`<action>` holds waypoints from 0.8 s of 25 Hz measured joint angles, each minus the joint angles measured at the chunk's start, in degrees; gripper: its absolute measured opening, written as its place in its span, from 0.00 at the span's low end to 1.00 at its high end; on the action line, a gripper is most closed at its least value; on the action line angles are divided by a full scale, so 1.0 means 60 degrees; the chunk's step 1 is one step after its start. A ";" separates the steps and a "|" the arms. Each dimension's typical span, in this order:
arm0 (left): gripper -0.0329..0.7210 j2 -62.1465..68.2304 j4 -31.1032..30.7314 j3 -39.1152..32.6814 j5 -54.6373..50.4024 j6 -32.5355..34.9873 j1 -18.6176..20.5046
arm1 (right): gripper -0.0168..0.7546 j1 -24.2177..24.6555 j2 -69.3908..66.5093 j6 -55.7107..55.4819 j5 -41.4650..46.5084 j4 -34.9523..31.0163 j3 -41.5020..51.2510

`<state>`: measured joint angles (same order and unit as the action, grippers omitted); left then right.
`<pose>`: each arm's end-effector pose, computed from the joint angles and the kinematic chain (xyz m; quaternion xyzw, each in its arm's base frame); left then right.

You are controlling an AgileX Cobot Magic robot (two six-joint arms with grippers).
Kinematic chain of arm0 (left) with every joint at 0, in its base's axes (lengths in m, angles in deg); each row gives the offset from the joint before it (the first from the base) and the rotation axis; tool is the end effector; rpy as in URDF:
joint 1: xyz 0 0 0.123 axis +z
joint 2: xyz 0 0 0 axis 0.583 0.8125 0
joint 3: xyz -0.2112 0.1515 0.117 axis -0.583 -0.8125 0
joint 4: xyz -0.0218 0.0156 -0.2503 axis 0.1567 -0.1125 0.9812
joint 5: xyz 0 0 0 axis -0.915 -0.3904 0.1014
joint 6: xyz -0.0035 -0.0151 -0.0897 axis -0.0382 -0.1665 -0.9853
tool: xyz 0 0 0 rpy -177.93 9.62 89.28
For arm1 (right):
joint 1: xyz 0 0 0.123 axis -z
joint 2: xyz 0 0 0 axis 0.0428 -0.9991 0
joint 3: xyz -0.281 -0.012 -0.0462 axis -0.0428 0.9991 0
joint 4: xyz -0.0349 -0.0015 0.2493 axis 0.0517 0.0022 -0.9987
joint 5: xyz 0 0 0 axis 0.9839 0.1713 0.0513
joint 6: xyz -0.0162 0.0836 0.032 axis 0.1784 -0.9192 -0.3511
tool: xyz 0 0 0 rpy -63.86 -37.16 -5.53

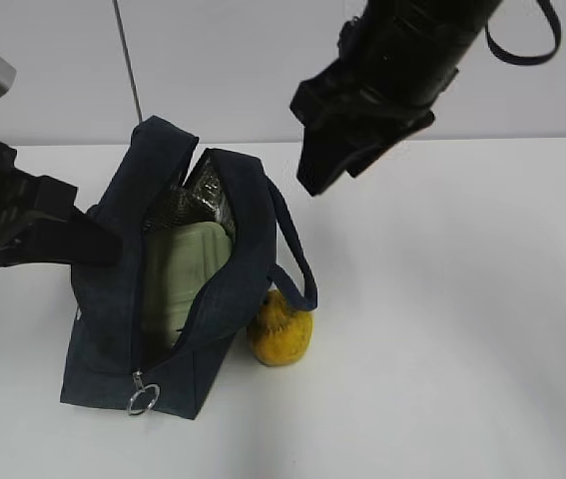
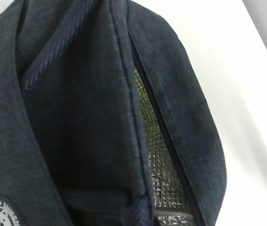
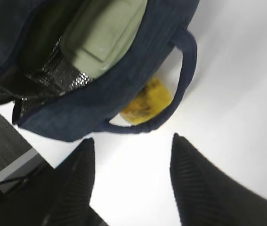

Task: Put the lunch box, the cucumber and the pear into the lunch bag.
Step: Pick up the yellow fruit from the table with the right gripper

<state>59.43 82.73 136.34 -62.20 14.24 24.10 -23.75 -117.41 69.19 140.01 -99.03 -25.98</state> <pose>0.2336 -0.0987 0.2602 0.1543 0.9076 -0.3055 0.2430 0.3215 0.1854 0.3410 -0.3321 0.9157 0.1561 0.1636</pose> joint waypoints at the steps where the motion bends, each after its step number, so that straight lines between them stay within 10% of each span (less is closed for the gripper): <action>1: 0.02 0.0000 0.0000 0.0000 0.0000 0.0000 0.0000 | 0.55 0.0000 0.0225 0.0021 0.0000 0.0000 0.0387; 20: 0.02 0.0000 0.0000 0.0000 -0.0008 0.0000 0.0000 | 0.53 0.0000 0.2827 0.3704 -0.3465 -0.3672 0.7045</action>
<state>59.43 82.73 136.34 -62.25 14.24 24.10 -23.75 -100.45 91.41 119.22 -121.06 16.29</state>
